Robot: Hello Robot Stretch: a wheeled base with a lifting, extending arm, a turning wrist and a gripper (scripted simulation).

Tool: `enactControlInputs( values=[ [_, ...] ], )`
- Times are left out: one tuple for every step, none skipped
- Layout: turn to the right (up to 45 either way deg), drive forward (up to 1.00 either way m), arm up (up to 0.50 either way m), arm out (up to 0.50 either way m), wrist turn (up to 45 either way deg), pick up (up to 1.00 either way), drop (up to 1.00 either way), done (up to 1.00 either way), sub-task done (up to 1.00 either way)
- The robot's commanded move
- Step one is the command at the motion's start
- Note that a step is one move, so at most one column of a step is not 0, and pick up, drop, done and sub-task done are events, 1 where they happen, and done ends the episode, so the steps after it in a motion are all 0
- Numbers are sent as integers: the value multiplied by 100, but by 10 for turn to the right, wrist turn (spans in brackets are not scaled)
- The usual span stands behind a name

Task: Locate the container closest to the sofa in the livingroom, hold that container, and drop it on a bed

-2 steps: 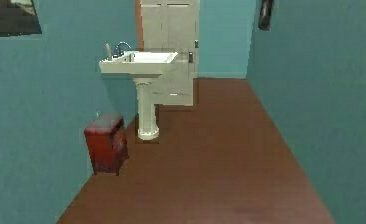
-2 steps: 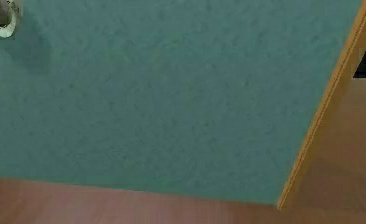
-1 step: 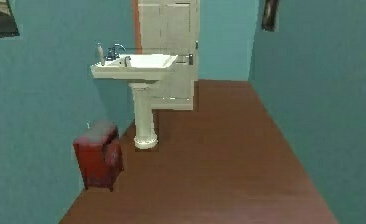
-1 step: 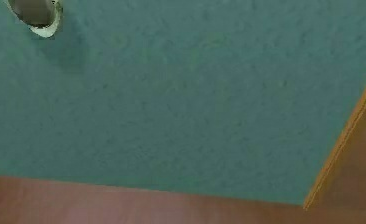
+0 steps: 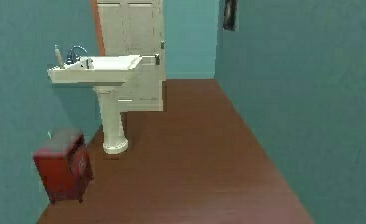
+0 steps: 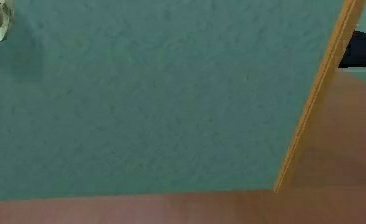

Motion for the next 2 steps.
enactControlInputs(
  values=[
    [0, 100, 0, 0, 0, 0, 0, 0, 0],
    [30, 0, 0, 0, 0, 0, 0, 0, 0]
  ],
)
